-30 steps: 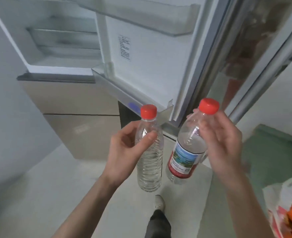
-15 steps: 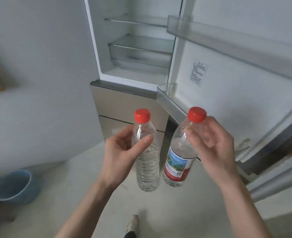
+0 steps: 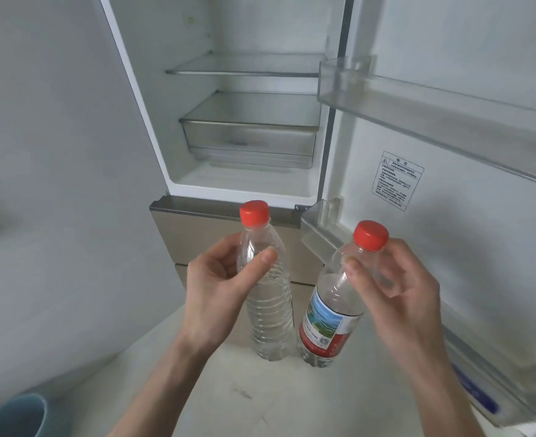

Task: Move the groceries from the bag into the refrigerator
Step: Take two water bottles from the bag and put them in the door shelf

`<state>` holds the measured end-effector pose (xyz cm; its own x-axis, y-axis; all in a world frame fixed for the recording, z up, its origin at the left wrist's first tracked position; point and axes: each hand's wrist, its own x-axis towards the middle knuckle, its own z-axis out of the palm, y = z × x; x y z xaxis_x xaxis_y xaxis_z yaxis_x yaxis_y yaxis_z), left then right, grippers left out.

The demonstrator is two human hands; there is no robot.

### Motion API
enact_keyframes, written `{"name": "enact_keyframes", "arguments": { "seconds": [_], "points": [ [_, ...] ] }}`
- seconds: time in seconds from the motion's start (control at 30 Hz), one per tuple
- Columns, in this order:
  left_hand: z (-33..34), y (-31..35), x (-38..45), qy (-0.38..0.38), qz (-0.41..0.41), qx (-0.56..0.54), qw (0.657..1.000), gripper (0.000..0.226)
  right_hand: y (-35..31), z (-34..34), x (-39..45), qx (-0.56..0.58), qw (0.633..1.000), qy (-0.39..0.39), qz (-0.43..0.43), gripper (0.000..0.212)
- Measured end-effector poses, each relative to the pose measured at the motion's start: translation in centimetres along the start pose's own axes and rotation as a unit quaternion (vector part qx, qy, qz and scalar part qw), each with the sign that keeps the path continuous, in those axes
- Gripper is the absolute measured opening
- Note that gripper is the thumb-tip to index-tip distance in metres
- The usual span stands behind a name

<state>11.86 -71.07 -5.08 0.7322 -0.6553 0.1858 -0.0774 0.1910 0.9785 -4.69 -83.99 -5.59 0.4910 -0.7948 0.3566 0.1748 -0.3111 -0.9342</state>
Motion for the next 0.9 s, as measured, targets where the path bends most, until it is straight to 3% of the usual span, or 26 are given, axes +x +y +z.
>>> {"name": "enact_keyframes", "arguments": {
  "seconds": [0.27,0.37,0.57,0.7,0.9],
  "points": [
    [2.8,0.2,7.4,-0.076,-0.004,-0.030,0.997,0.026,-0.2,-0.4,4.8,-0.031,0.994,0.104,0.024,0.027],
    [4.1,0.3,9.5,-0.106,0.002,-0.049,0.993,0.029,-0.4,-1.1,6.1,-0.059,0.986,0.153,0.034,0.017],
    [5.9,0.2,14.1,-0.177,-0.016,-0.089,0.980,0.035,-1.4,-1.6,8.4,-0.069,0.961,0.268,0.013,0.025],
    [6.8,0.5,16.6,-0.224,-0.029,-0.088,0.970,0.030,-1.4,-1.4,9.5,-0.056,0.943,0.328,0.020,0.010],
    [7.4,0.8,18.7,-0.275,-0.038,-0.088,0.957,0.046,-1.4,-1.2,10.8,-0.044,0.918,0.392,0.035,0.018]
  ]
}}
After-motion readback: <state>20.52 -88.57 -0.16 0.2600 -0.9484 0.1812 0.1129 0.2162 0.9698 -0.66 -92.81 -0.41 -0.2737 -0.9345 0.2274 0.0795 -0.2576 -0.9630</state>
